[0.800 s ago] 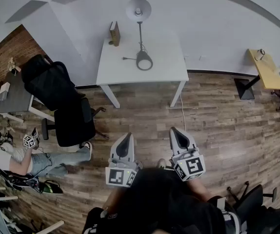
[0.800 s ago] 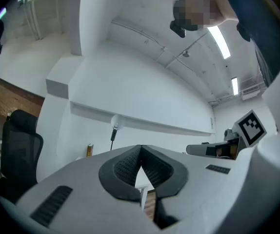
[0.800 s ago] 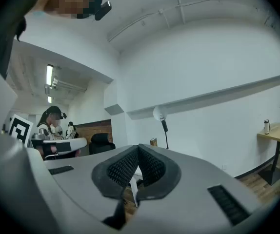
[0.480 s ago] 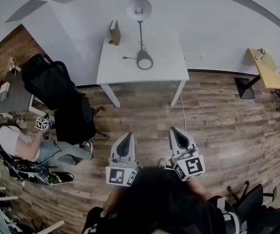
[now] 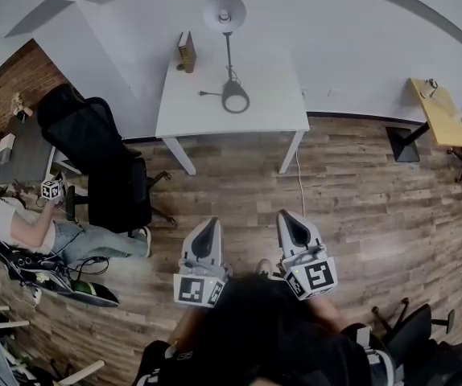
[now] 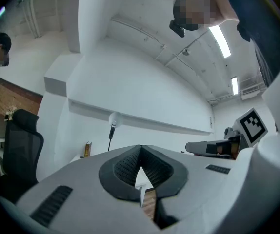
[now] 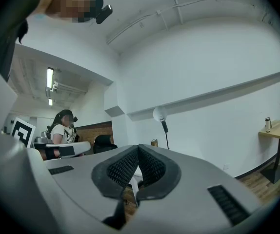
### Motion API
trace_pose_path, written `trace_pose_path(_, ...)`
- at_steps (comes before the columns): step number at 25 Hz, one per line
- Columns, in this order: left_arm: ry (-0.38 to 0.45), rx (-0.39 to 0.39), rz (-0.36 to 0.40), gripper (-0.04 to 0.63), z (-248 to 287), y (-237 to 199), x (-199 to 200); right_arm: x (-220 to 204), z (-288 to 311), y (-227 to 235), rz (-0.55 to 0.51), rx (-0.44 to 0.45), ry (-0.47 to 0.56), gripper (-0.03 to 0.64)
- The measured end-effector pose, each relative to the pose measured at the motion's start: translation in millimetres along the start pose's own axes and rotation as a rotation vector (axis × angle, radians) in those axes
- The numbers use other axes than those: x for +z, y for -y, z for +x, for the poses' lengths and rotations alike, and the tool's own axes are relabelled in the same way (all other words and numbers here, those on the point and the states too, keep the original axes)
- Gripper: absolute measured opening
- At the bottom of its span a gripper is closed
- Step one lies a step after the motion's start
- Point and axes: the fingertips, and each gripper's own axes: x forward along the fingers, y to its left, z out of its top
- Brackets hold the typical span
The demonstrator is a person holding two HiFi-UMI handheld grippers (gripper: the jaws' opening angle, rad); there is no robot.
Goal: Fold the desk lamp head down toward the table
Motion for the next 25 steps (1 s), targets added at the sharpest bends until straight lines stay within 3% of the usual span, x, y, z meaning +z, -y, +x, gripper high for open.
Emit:
trace_pose_path(15, -0.012, 0.072, 0.034, 0.021, 13, 51, -6, -11, -16, 39, 0.002, 0.114, -0.046, 0.011)
trace_pose_path(25, -0.037, 0.088, 0.016, 0.021, 48, 26, -23, -20, 27, 61, 0.007, 0.120, -0.059, 0.011)
